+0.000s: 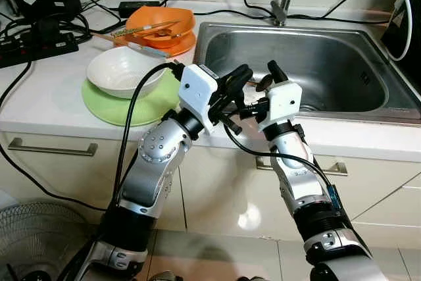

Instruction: Kitchen organization

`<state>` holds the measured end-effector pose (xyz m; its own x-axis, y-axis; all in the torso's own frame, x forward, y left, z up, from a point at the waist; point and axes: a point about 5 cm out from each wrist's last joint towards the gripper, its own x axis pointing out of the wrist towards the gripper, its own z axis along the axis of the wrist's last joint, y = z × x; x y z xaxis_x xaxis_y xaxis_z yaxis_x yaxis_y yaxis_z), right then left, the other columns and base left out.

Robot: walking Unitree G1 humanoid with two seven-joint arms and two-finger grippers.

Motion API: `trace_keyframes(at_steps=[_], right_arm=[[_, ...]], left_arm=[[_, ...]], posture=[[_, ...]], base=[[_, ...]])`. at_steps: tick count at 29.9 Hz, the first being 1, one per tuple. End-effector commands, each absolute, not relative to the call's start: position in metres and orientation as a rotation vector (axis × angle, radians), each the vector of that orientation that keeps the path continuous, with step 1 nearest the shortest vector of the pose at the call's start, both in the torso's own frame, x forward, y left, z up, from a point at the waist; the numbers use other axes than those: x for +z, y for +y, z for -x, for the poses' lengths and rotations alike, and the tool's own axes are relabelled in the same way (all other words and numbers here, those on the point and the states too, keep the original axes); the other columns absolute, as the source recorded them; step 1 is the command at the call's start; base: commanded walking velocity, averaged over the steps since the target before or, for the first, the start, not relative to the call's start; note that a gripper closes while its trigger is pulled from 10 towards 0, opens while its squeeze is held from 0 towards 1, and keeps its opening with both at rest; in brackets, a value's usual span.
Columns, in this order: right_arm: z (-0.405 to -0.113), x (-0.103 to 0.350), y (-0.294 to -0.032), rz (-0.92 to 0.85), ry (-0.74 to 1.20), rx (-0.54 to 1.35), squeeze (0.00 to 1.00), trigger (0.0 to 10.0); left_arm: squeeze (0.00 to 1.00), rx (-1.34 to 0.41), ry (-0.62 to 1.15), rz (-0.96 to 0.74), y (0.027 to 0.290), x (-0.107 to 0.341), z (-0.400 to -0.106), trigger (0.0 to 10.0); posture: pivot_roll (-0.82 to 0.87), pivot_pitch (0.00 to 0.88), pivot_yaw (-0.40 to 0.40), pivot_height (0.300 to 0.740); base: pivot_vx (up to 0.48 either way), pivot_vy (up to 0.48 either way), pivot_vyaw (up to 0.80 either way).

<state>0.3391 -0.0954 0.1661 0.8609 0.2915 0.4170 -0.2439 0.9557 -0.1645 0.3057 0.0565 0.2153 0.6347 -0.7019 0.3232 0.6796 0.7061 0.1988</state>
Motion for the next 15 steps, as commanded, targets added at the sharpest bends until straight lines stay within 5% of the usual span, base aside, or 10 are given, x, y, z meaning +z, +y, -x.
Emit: trace_keyframes(at_steps=[1, 15], right_arm=[[-0.3399, 0.1781, -0.0925, 0.107, -0.505, 0.285, 0.00, 0.0], [-0.3393, 0.1769, -0.0909, 0.099, -0.501, 0.296, 0.00, 0.0]], left_arm=[[0.00, -0.813, -0.392, -0.074, 0.0537, 0.2156, -0.3028, 10.0], [0.00, -0.802, -0.403, -0.081, 0.0547, 0.2174, -0.3032, 10.0]], posture=[[0.05, 0.034, 0.018, 0.740], [0.05, 0.038, 0.018, 0.740]], base=[[0.000, 0.000, 0.00], [0.000, 0.000, 0.00]])
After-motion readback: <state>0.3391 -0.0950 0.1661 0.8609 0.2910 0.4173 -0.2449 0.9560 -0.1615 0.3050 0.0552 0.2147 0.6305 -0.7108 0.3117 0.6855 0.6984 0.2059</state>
